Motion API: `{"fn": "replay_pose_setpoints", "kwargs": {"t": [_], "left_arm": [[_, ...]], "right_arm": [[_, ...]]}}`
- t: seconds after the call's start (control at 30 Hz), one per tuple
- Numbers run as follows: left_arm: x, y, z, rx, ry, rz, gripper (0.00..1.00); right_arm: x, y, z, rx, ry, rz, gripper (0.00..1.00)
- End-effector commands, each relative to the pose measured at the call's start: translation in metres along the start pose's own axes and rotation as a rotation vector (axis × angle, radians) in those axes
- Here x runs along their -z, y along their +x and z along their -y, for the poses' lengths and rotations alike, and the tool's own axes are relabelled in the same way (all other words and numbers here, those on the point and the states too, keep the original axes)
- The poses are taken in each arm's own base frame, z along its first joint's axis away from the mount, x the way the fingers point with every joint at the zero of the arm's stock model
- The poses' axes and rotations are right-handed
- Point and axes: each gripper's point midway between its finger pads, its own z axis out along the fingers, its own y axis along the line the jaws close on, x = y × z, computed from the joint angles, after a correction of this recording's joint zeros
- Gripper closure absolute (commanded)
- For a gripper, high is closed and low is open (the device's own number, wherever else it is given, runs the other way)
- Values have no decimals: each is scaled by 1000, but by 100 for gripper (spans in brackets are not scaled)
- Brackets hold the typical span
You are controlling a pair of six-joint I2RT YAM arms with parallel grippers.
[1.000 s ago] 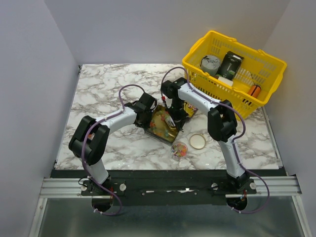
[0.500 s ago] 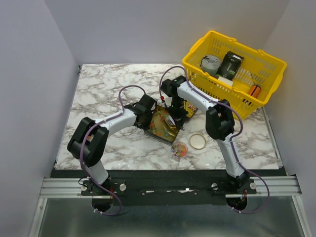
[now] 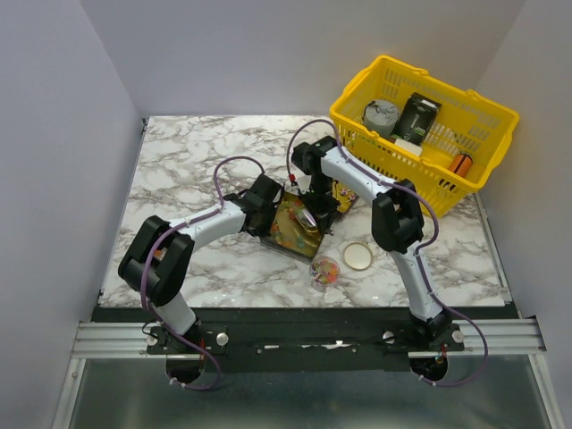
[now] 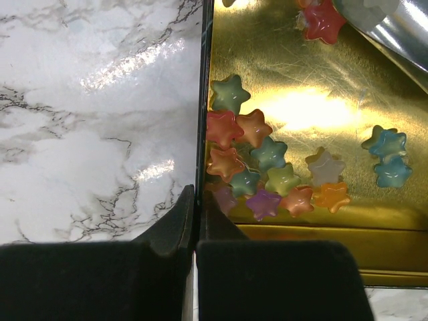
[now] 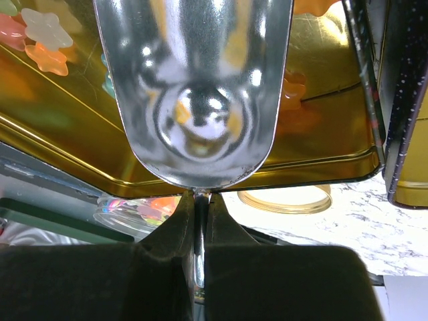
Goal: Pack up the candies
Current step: Scoop the fake candies from the storage box.
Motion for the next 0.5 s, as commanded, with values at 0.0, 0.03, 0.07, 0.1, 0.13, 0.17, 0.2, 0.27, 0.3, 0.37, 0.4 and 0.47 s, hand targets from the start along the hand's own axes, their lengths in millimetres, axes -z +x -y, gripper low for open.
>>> {"fn": "replay_pose_setpoints", "kwargs": {"t": [0.0,0.03,0.07,0.1,0.13,0.17,0.2,0.27,0.3,0.37,0.4,0.47], "left_arm": [[12,-19,58,-65,220,90,100],[13,-19,60,-72,228,89,100],[13,-19,61,-73,230,88,100],[13,-18,62,-75,234,87,100],[13,-18,62,-79,238,88,100],[13,-18,63,-84,239,89,100],[14,-18,64,-86,241,93,100],[14,-18,66,-88,250,97,100],[14,-19,67,-91,251,97,100],[14,-19,68,-95,253,97,100],[14,-19,67,-95,251,98,100],[14,-20,67,-95,250,99,100]], "right_arm": [[-39,-70,-28,82,-75,209,99],[-39,-71,-26,74,-59,215,99],[-38,-72,-25,70,-48,220,99],[-37,-75,-24,62,-37,231,99],[-36,-76,-23,58,-29,238,99],[-34,-78,-24,61,-21,249,99],[-33,-85,-23,60,3,280,99],[-31,-89,-23,63,24,307,99],[-31,-90,-27,77,28,311,99],[-32,-92,-32,81,14,313,99],[-32,-94,-35,79,-4,319,99],[-33,-95,-38,74,-19,327,99]]}}
